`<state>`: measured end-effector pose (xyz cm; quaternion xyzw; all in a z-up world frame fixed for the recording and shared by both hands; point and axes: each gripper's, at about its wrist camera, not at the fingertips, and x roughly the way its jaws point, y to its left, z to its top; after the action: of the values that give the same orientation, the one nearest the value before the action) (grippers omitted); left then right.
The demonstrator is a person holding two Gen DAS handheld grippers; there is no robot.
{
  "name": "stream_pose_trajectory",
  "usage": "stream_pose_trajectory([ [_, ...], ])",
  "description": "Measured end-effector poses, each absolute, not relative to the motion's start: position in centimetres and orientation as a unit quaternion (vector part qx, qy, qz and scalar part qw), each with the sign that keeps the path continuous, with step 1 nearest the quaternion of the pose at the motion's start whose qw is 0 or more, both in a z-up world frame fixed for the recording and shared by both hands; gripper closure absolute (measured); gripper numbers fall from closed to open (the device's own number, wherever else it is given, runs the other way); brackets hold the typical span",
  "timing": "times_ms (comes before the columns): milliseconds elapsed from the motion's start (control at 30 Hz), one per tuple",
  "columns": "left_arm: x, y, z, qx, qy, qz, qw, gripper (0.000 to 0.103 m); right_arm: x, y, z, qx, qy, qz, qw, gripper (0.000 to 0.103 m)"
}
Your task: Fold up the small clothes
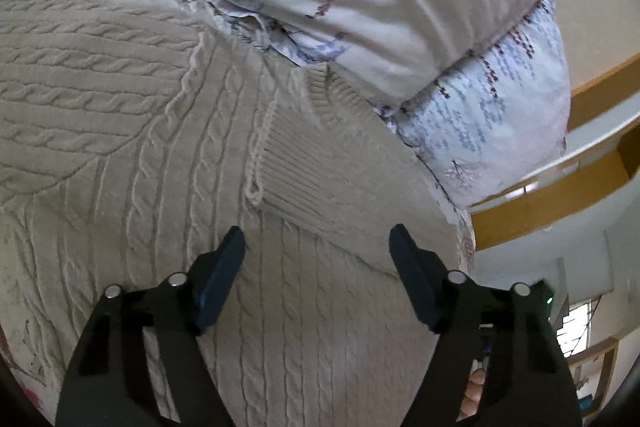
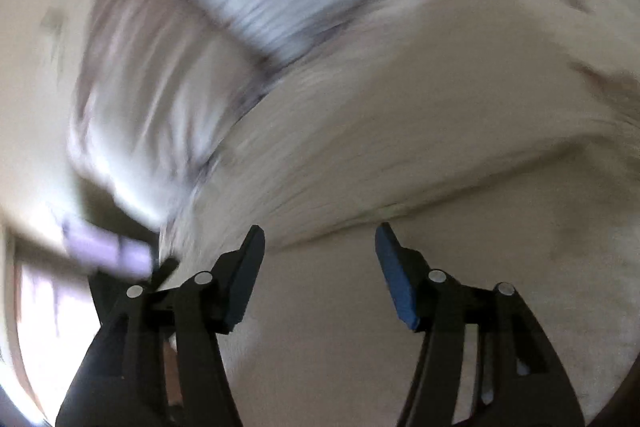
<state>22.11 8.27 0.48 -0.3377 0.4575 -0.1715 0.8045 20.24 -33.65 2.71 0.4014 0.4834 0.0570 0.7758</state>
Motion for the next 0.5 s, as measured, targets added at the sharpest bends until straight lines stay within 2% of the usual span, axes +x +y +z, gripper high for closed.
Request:
stream_pose_trajectory([
  [133,22.4,8.5,0.2,-0.345,0.461,-0.162,0.801,0.034,19.5,-37.3,1.5,0.461,0.457,0.004,0.761,0.057],
  [200,22.4,8.5,0.3,-0.342,0.461,-0.159,0.803,0.034,19.6,-37.9,1.3,0.461,0.448,-0.014,0.766,0.07],
  [233,22.4,8.5,0.3,-0.341,0.462,-0.157,0.804,0.034,19.8,-38.1,1.3,0.451,0.446,-0.028,0.772,0.085],
  [267,22.4,8.4,0.3,-0.34,0.461,-0.155,0.805,0.034,19.7,-38.3,1.6,0.445,0.443,-0.036,0.778,0.092],
  [400,22.6,8.1,0.5,-0.333,0.461,-0.146,0.809,0.034,18.3,-39.9,1.7,0.442,0.409,-0.076,0.795,0.093],
  [500,22.7,7.8,0.7,-0.324,0.461,-0.145,0.813,0.034,17.8,-40.3,1.6,0.423,0.415,-0.097,0.8,0.093],
])
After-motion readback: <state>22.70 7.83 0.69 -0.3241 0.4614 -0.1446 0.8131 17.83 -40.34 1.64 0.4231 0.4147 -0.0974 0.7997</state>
